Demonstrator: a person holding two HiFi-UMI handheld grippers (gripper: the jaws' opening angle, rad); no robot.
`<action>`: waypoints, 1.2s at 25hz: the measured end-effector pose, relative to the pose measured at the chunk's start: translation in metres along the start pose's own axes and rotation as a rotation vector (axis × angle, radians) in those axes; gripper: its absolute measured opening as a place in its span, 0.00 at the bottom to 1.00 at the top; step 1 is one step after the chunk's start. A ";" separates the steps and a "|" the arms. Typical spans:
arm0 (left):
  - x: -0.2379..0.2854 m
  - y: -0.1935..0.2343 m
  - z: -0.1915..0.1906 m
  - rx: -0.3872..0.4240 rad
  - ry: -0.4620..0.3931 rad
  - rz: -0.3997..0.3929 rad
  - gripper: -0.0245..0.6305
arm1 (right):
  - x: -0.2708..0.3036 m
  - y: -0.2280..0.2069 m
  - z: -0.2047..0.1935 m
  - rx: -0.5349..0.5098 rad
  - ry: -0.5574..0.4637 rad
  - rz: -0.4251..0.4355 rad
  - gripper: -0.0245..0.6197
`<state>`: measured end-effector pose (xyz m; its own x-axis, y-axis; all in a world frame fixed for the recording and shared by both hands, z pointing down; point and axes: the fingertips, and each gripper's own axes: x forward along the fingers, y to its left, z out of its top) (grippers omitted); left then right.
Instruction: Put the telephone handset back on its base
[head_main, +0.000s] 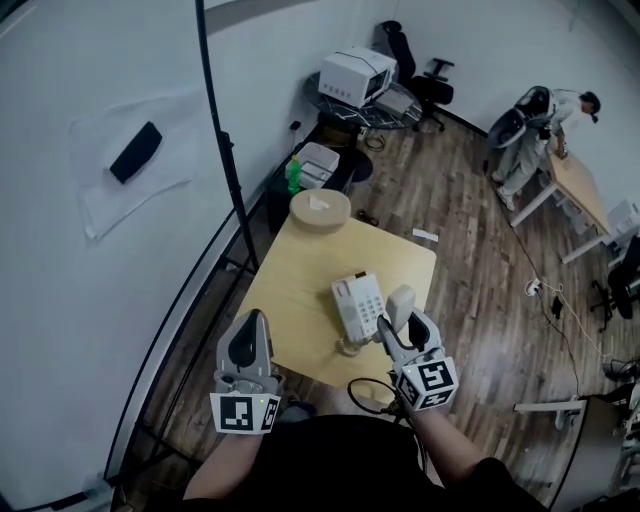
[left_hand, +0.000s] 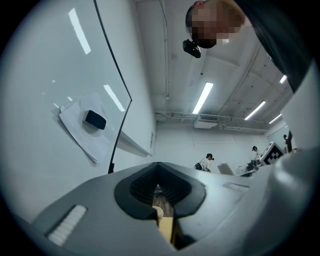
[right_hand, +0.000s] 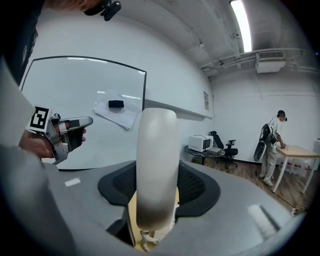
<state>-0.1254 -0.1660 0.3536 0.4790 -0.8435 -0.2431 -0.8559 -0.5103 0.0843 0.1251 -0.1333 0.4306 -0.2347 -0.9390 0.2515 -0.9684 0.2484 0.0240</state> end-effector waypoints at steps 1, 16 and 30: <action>0.003 0.005 -0.005 -0.006 0.005 -0.005 0.04 | 0.008 0.000 -0.003 -0.003 0.013 -0.003 0.38; 0.026 0.001 -0.051 -0.032 0.097 0.031 0.04 | 0.113 -0.035 -0.090 -0.010 0.241 0.050 0.38; 0.022 0.020 -0.099 -0.051 0.182 0.081 0.04 | 0.182 -0.035 -0.210 0.055 0.487 0.064 0.38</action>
<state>-0.1131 -0.2113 0.4461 0.4401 -0.8962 -0.0553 -0.8843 -0.4433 0.1467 0.1345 -0.2632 0.6792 -0.2391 -0.6988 0.6742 -0.9595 0.2764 -0.0537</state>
